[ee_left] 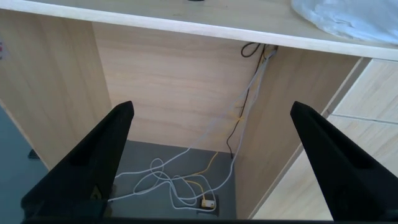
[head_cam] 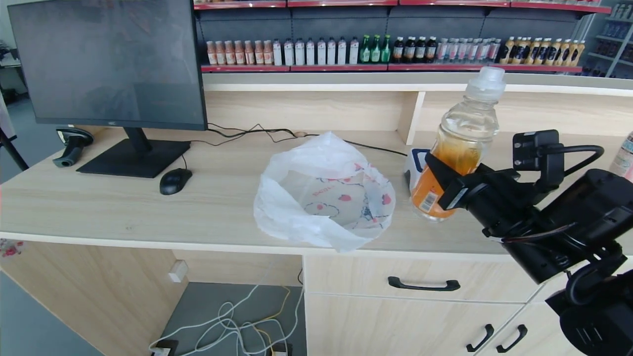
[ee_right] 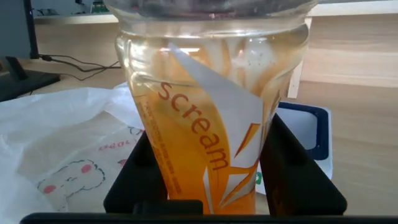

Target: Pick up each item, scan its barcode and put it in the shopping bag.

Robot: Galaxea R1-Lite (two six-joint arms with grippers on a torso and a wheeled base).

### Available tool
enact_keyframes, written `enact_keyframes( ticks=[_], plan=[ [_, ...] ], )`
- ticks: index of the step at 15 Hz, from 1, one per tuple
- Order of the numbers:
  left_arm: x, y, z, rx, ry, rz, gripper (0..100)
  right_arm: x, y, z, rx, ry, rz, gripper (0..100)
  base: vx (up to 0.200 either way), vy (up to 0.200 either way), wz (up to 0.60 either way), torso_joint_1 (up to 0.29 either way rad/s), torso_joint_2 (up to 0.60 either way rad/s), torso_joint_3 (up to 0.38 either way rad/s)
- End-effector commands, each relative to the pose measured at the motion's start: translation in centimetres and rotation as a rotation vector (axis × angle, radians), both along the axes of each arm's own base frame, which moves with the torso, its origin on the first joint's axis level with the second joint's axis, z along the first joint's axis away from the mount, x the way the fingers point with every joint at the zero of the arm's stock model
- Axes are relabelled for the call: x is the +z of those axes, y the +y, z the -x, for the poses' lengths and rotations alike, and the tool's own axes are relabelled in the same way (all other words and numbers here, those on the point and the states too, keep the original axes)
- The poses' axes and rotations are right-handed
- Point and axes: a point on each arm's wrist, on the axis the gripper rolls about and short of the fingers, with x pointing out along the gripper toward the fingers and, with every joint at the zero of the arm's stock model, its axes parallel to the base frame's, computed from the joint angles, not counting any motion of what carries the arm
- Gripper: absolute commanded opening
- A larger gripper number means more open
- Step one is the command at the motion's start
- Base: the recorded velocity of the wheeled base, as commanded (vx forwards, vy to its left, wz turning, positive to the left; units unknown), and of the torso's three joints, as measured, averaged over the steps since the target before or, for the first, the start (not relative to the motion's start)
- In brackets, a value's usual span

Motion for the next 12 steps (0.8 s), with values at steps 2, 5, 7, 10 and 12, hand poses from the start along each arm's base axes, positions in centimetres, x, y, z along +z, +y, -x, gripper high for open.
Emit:
enact_keyframes(
  ticks=[2,5,7,10,12],
  plan=[
    [0.0,0.0,0.0,0.001,0.001,0.001,100,0.5,0.3,0.0,0.008,-0.021,-0.007,0,0.000,0.000,0.00,0.000,0.00,0.000],
    [0.0,0.0,0.0,0.001,-0.001,0.001,100,0.7,0.6,0.5,0.025,-0.025,-0.010,0,0.000,0.000,0.60,0.001,0.00,0.009],
    [0.0,0.0,0.0,0.001,0.001,0.001,100,0.8,0.8,0.6,0.032,-0.029,-0.012,0,0.000,0.000,0.60,0.005,0.00,0.007],
    [0.0,0.0,0.0,0.001,-0.001,0.001,100,1.4,0.7,0.6,0.031,-0.051,-0.022,0,0.000,0.000,0.20,0.006,0.00,-0.001],
    [0.0,0.0,0.0,0.001,0.001,0.003,100,1.2,1.4,-1.0,0.029,-0.056,-0.028,0,0.000,0.000,0.00,0.000,0.00,0.000]
  ],
)
